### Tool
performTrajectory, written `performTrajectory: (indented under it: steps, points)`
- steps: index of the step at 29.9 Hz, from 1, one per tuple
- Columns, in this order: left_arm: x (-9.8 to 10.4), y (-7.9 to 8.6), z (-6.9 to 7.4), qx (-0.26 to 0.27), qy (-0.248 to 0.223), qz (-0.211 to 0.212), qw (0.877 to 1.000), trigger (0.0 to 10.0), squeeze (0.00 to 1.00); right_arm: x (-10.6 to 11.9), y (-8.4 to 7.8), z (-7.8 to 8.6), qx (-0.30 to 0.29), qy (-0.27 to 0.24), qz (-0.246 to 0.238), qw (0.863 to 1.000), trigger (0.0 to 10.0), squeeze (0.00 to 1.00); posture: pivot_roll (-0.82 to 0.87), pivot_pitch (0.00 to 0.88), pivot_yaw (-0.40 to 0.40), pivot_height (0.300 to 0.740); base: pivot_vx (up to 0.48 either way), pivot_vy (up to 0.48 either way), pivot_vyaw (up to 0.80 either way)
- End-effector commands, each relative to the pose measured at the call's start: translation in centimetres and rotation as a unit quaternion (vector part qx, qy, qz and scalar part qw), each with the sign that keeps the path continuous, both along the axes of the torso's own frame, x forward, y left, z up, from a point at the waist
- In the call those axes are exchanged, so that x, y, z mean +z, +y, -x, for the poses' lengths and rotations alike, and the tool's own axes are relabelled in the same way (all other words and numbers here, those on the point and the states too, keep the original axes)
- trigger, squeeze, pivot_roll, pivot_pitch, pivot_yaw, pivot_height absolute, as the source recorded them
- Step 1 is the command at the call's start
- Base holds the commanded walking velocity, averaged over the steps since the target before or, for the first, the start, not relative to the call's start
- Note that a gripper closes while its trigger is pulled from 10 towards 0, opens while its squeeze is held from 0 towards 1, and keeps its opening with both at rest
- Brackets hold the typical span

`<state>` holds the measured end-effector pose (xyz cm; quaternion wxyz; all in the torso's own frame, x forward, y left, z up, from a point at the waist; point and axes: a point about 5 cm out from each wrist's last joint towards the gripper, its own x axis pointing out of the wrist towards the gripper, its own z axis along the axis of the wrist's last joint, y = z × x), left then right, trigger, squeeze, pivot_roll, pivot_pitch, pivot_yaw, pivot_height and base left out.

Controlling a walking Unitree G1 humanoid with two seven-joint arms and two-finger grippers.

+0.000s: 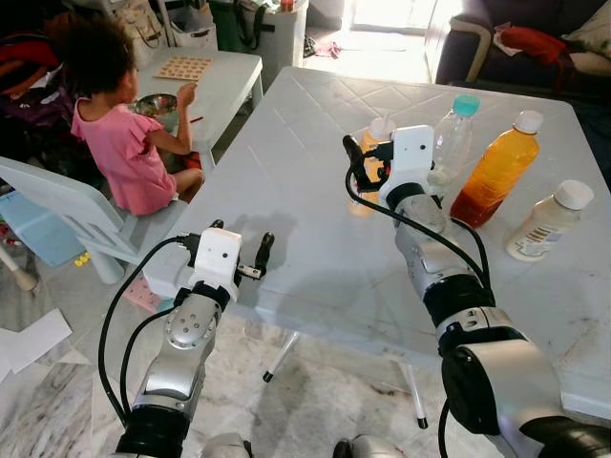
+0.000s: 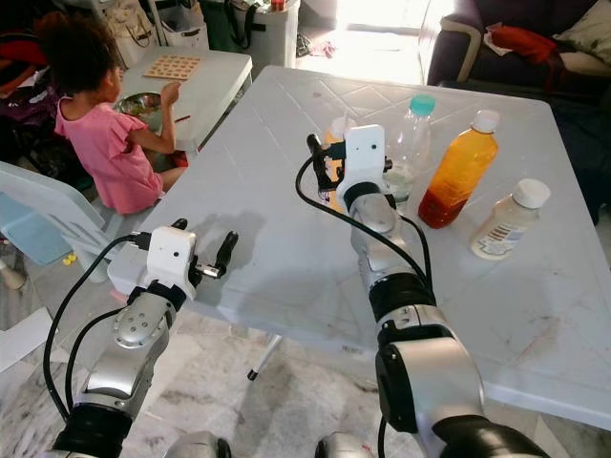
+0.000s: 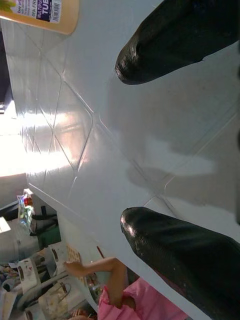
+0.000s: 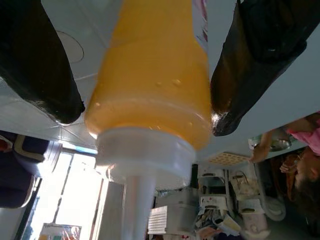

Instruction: Restocking fridge

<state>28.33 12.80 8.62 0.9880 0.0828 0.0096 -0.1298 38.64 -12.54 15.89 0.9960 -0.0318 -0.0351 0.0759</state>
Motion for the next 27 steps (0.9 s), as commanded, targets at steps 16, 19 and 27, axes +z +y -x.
performTrajectory:
  steps: [16, 19, 27]
  points:
    - [0.16, 0.12, -0.27, -0.001, -0.002, -0.008, 1.000, 10.0, 0.00, 1.70, 0.09, -0.66, 0.007, -0.027, 0.015, 0.999, 10.0, 0.00, 0.06, 0.025, 0.007, 0.740, 0.000, 0.000, 0.00]
    - [0.17, 0.09, -0.33, -0.001, -0.003, -0.008, 1.000, 10.0, 0.00, 1.72, 0.29, -0.65, 0.011, -0.029, 0.013, 0.999, 3.8, 0.00, 0.06, 0.023, 0.006, 0.740, 0.000, 0.000, 0.00]
    - [0.19, 0.07, -0.39, 0.003, -0.004, -0.008, 1.000, 10.0, 0.00, 1.01, 0.81, 0.13, 0.032, -0.025, 0.012, 0.999, 4.8, 0.00, 0.06, 0.019, -0.001, 0.740, 0.000, 0.000, 0.00]
